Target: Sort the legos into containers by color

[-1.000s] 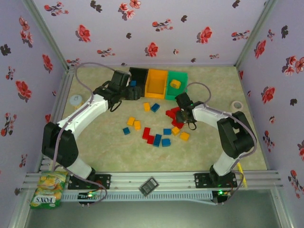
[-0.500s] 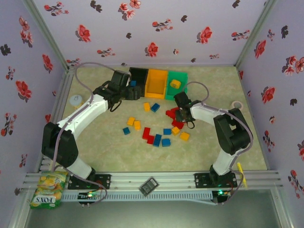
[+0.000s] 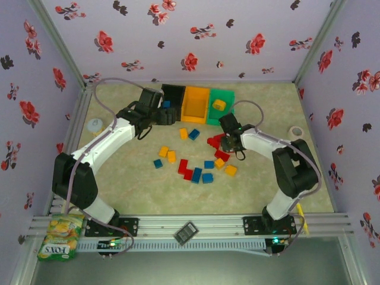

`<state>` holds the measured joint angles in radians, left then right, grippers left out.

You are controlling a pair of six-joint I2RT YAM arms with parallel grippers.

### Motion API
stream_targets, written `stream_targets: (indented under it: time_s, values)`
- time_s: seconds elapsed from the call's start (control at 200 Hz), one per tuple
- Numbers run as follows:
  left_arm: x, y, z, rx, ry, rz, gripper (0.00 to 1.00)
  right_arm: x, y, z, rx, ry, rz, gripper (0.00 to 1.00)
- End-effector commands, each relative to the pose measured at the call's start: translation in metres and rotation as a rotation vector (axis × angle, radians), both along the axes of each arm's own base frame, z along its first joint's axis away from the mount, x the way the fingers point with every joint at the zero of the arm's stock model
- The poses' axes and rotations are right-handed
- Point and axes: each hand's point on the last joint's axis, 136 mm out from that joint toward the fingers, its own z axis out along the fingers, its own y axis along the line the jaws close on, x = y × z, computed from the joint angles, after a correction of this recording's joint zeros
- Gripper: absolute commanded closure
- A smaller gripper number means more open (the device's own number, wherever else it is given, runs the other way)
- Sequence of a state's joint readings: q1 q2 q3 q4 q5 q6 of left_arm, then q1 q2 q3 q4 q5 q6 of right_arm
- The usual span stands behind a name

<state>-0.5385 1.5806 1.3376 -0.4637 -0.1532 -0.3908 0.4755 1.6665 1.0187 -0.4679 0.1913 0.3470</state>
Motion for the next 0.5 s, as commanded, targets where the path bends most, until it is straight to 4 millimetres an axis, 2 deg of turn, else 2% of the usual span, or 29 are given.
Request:
stream_targets:
  time_s: [0.0,0.16,0.26,0.385,0.495]
  values:
    - [0.000,0.000,0.010,-0.020,-0.019,0.003,0.12,0.010,-0.002,0.040,0.005,-0.080,-0.002,0.71]
    - [-0.001,0.001,0.016,-0.021,-0.025,0.002,0.12,0.024,0.008,0.078,0.063,-0.172,0.006,0.72]
    - [-0.001,0.000,0.020,-0.026,-0.025,0.004,0.12,0.042,0.020,0.105,0.118,-0.252,0.013,0.72]
    - [-0.004,-0.001,0.026,-0.028,-0.030,-0.001,0.12,0.068,0.039,0.124,0.181,-0.314,0.020,0.72]
    - [-0.007,-0.001,0.029,-0.030,-0.034,-0.006,0.12,0.094,0.059,0.130,0.229,-0.340,0.032,0.73]
